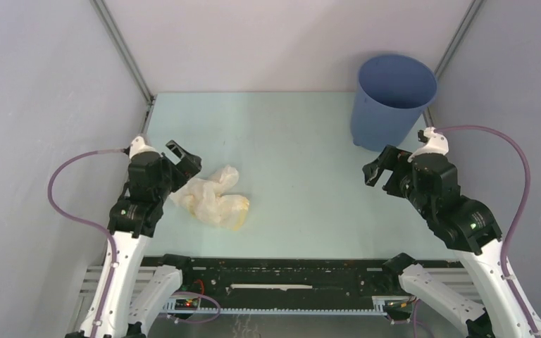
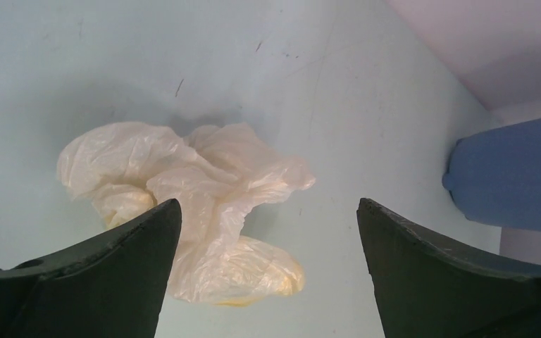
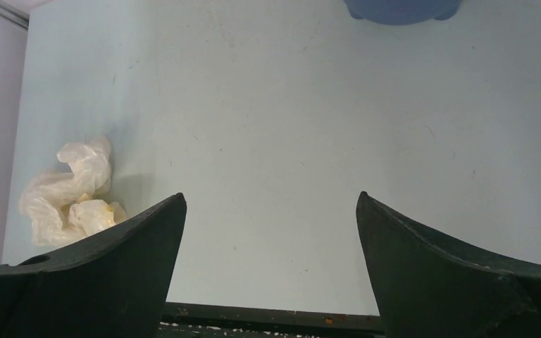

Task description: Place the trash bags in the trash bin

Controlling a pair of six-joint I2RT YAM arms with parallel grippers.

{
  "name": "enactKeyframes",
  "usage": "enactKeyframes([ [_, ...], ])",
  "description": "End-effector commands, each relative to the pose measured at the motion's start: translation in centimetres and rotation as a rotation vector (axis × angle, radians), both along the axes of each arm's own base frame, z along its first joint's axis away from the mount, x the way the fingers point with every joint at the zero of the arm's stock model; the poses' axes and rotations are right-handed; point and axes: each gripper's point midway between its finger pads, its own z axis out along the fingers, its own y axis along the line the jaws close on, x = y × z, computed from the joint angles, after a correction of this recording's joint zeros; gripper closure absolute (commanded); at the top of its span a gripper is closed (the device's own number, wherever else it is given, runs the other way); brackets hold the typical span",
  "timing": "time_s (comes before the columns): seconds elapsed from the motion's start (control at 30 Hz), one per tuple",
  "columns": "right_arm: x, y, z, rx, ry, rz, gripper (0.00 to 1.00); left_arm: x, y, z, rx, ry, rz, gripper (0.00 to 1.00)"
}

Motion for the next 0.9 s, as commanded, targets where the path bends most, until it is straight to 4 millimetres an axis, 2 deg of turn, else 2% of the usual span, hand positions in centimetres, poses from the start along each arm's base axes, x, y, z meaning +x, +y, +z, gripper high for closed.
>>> enactKeyframes([
  [0.0,0.9,0.4,0.9,0.013,-0.047,-0.007,0.0,0.6,-0.4,3.0,0.034,-0.109,-0.05,0.0],
  [0.13,1.2,1.2,1.1,0.037,-0.053,0.023,0.0,0.7,-0.6,1.6,0.021,-0.061,-0.049,0.0],
  [0.27,1.0,2.2,0.6,0.036,-0.025,0.078,0.0,1.1,-1.2,0.3,0.004,-0.019,-0.071,0.0],
  [0.43,0.5,3.8,-0.4,0.081,0.03,0.155,0.0,2.1,-3.6,-3.2,-0.036,0.133,-0.178,0.0],
  [0.57,0.0,4.4,-1.0,0.143,0.077,0.199,0.0,2.1,-5.3,-6.1,-0.056,0.241,-0.233,0.0],
  [0.7,-0.4,4.6,-1.5,0.206,0.124,0.234,0.0,1.8,-6.3,-8.4,-0.003,0.328,-0.265,0.02],
  [0.8,-0.6,4.5,-1.8,0.216,0.136,0.256,0.0,1.5,-7.1,-10.6,0.046,0.414,-0.3,0.09],
  [0.87,-0.6,4.3,-2.0,0.21,0.134,0.26,0.0,1.2,-7.4,-11.6,0.081,0.452,-0.321,0.24],
])
